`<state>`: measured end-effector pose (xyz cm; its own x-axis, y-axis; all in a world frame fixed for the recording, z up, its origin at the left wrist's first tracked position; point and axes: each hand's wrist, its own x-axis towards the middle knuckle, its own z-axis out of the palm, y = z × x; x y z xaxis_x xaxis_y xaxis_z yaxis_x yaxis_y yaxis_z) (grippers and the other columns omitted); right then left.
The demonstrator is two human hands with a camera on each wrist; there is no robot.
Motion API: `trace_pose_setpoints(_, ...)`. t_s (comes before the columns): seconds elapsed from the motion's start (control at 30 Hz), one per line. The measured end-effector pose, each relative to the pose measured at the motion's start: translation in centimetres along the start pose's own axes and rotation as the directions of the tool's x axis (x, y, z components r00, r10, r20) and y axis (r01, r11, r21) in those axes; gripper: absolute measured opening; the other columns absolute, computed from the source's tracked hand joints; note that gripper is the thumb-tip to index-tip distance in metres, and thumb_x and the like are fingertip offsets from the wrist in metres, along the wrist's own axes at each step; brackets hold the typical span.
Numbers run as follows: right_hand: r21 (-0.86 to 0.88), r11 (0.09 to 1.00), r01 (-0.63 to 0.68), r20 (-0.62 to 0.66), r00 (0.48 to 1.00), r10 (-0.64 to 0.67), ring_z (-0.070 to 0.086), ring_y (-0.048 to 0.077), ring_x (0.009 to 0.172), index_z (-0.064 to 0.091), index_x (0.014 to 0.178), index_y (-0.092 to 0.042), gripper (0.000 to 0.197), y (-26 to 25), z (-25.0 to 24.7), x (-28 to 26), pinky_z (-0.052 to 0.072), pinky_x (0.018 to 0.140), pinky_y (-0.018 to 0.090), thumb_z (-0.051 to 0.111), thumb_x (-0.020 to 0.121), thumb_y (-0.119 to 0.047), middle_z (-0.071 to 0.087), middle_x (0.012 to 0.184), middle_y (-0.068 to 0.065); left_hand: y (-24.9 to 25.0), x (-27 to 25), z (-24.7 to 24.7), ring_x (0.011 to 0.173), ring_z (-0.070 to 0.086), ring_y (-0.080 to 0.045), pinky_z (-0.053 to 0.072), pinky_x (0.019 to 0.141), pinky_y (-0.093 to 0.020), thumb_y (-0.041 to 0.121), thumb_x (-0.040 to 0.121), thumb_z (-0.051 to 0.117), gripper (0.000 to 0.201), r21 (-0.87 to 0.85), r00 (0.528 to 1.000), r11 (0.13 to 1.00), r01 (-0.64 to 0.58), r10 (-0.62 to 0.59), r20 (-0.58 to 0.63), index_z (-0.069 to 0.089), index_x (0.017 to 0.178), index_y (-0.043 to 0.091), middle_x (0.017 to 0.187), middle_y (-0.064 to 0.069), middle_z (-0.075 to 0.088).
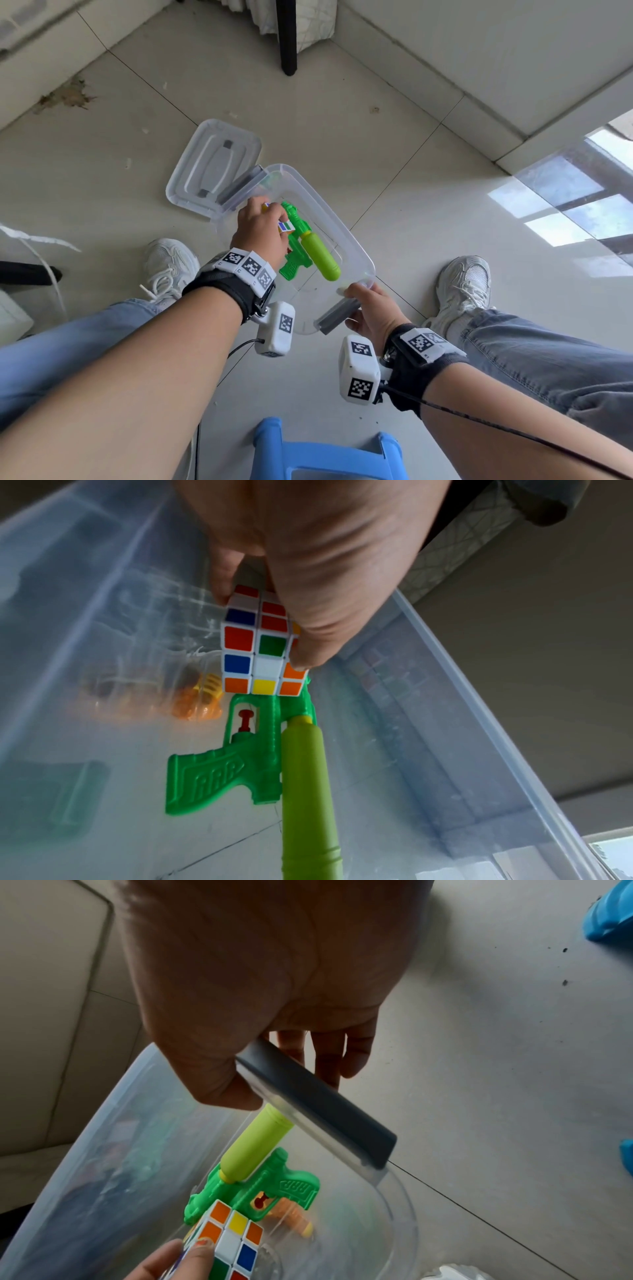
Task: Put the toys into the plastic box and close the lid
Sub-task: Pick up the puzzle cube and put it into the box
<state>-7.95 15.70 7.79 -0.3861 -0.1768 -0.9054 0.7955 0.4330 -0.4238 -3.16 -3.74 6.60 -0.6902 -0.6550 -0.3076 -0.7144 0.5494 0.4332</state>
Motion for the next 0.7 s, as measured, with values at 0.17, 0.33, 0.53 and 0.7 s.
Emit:
trace_pose_setpoints(0.17, 0.004, 1.0, -0.001, -0.018, 1.0, 0.001, 0.047, 0.016, 0.063, 0.054, 0.08, -0.02, 0.012, 0.0, -0.1, 0.2, 0.039, 0.057, 0.027, 0.057, 0.081, -0.009, 0.048, 0.072, 0.001, 0.3, 0.1, -0.2, 0.122, 0.046, -0.026, 0.049, 0.082, -0.04, 0.014, 0.085, 0.058, 0.018, 0.011, 1.0, 1.0, -0.007, 0.007, -0.022, 0.062, 0.103, 0.016, 0.135, -0.002, 0.045)
trace_pose_setpoints(0.33, 0.01, 1.0, -0.012, -0.107, 0.994, 0.013, 0.043, 0.018, 0.064, 0.052, 0.08, -0.018, 0.009, -0.2, -1.0, 0.9, 0.039, 0.056, 0.026, 0.054, 0.083, -0.009, 0.045, 0.074, 0.004, 0.3, 1.2, -1.4, 0.1, 0.06, -0.027, 0.052, 0.082, -0.036, 0.018, 0.088, 0.057, 0.013, -0.165, 0.992, 0.986, 0.014, -0.034, -0.121, 0.062, 0.099, 0.017, 0.12, -0.007, 0.053)
trace_pose_setpoints(0.53, 0.121, 0.993, -0.015, -0.171, 0.985, 0.035, 0.049, 0.019, 0.061, 0.048, 0.092, -0.009, 0.006, -1.3, -2.1, 1.7, 0.046, 0.05, 0.023, 0.052, 0.088, -0.012, 0.044, 0.077, 0.006, -3.1, 2.8, -0.8, 0.093, 0.061, -0.025, 0.041, 0.073, -0.026, 0.016, 0.085, 0.055, 0.012, -0.282, 0.959, 0.934, 0.221, -0.261, -0.113, 0.064, 0.093, 0.015, 0.111, -0.01, 0.062)
trace_pose_setpoints(0.7, 0.219, 0.974, -0.055, -0.136, 0.987, 0.086, 0.057, 0.027, 0.084, 0.05, 0.083, -0.011, 0.008, -2.2, -2.0, 2.8, 0.048, 0.062, 0.028, 0.052, 0.088, -0.016, 0.049, 0.098, 0.014, -6.0, 3.1, 1.7, 0.112, 0.058, -0.028, 0.045, 0.089, -0.033, 0.024, 0.083, 0.063, 0.039, -0.234, 0.922, 0.895, 0.381, -0.388, 0.017, 0.056, 0.121, 0.016, 0.128, -0.011, 0.055)
